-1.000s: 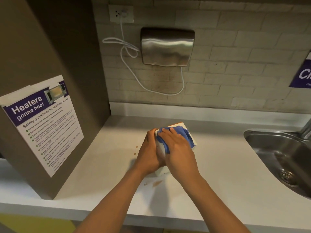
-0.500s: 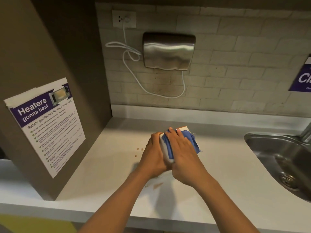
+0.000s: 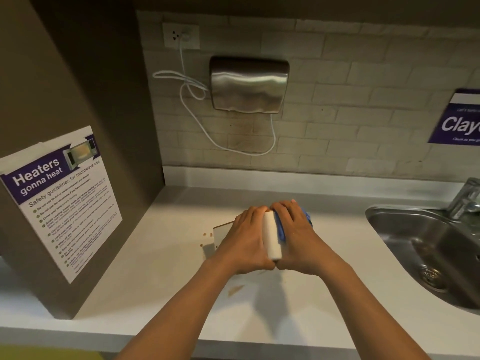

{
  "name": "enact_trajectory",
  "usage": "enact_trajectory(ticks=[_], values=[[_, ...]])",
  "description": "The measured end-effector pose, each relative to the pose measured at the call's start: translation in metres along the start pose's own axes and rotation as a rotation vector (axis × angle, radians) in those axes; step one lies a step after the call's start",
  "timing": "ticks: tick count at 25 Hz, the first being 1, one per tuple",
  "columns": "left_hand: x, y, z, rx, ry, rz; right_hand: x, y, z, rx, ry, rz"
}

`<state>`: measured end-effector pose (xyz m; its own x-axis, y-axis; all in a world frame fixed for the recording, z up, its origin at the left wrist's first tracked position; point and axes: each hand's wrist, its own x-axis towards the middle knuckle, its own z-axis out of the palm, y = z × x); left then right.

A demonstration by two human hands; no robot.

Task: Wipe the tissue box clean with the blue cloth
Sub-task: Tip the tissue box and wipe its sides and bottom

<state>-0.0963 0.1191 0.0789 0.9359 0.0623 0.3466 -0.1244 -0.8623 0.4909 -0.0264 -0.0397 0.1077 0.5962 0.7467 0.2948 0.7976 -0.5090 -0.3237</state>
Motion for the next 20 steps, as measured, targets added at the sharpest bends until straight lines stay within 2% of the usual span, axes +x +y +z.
enact_trajectory(ticks=[8, 15, 20], values=[[-0.006, -0.021, -0.01, 0.184, -0.12, 0.1, -0.023, 0.023, 0.012, 0.293, 0.003, 0.089], [-0.038, -0.093, -0.025, 0.262, -0.225, -0.09, -0.039, 0.044, 0.025, 0.475, -0.058, 0.148], [-0.034, -0.096, -0.017, 0.18, -0.147, -0.101, -0.04, 0.054, 0.033, 0.564, -0.09, 0.178]])
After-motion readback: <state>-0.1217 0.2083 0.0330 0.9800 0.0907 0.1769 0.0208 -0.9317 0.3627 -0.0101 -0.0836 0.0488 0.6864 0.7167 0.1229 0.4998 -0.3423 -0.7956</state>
